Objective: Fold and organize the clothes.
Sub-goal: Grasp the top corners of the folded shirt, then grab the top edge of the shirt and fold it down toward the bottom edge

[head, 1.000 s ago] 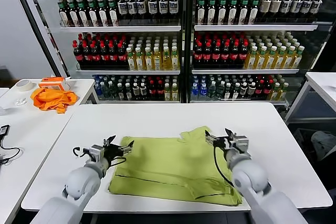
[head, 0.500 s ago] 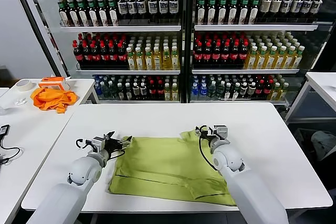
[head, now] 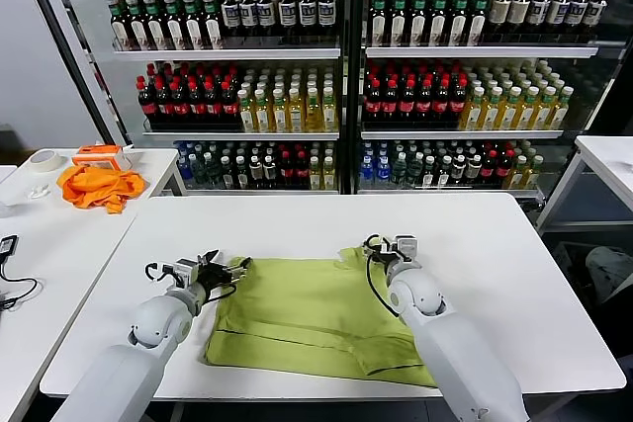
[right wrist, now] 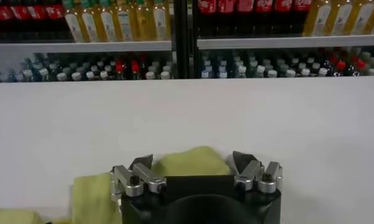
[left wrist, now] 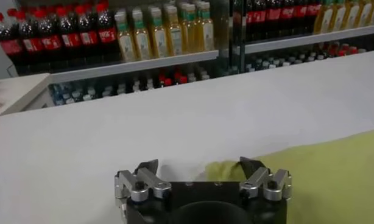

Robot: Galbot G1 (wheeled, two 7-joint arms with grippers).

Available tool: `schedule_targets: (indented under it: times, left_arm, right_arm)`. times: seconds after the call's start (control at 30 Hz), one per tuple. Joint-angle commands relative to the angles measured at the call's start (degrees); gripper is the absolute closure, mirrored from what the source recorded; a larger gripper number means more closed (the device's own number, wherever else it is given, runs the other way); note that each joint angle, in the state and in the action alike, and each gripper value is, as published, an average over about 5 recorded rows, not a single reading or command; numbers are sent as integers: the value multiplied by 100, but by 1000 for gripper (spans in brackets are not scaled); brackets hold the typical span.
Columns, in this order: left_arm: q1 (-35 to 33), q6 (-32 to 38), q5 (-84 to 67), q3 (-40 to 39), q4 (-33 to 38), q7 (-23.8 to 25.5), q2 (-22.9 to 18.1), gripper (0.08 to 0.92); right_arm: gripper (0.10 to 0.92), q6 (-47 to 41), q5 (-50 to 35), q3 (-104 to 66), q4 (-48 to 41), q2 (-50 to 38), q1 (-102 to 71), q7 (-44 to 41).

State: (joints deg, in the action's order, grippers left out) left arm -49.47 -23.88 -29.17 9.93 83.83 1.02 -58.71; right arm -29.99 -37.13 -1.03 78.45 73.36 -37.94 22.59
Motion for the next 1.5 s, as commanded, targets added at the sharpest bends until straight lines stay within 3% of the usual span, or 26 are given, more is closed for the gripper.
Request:
schedule_targets:
  times: [0.03,0.53,0.73,1.1,1.3,1.5]
  left_arm:
    - [-97,26,-111,-27,51,35,15,337]
    - [-108,205,-266,26,96,89,-19,770]
    - [-248,384,-659,139,422,21,105,905]
    - [-1387,490,-949,490,1782,-47,573,916]
    - [-1697,555,-876,562,2000,-56,562,916]
    - [-1827,649,-794,639,1996,-50,595,916]
  right_arm:
    - [330,-30,-43,51,-98,59,19,-5]
    - [754,221,57,2,5,25,-50,-133]
    - [902,308,54,-30,627,-177,-224,-90]
    - [915,-6,44,-300,2717,-969,-1357,95]
    - [915,-151,294,-572,3521,-1235,-2397,153]
    - [915,-132,392,-779,3791,-1286,-2843,139]
